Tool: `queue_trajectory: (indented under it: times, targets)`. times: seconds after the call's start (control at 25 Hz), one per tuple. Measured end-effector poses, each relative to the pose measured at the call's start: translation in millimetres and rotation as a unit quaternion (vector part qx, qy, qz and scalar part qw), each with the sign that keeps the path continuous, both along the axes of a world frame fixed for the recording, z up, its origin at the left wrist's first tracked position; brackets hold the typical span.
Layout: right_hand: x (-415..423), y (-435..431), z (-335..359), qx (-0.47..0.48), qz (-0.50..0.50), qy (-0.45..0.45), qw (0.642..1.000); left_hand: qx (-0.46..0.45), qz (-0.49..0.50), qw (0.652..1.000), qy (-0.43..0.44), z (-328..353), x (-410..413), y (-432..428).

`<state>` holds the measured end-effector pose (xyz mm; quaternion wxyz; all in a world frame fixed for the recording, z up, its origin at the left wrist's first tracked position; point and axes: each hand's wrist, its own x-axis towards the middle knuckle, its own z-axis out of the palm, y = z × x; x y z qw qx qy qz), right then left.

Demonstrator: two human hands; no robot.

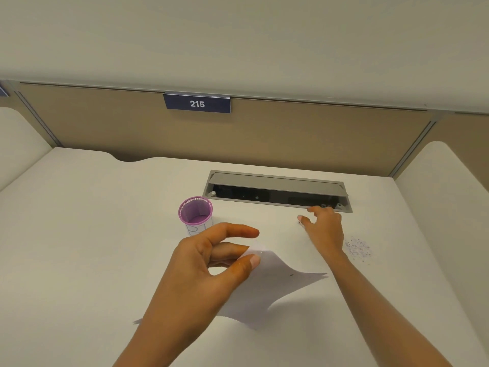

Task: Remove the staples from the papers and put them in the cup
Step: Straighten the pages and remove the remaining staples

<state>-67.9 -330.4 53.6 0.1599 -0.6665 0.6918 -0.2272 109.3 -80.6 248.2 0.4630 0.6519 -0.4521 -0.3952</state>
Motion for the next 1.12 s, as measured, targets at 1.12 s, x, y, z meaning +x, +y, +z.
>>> queue_trajectory:
  times: [1.12]
  targets:
    - [-46.3,275.6,245.7,-0.130,0.304,-0.225,0.917,-0.158,-0.055,0.965,-0.203,55.8,-50.7,76.7]
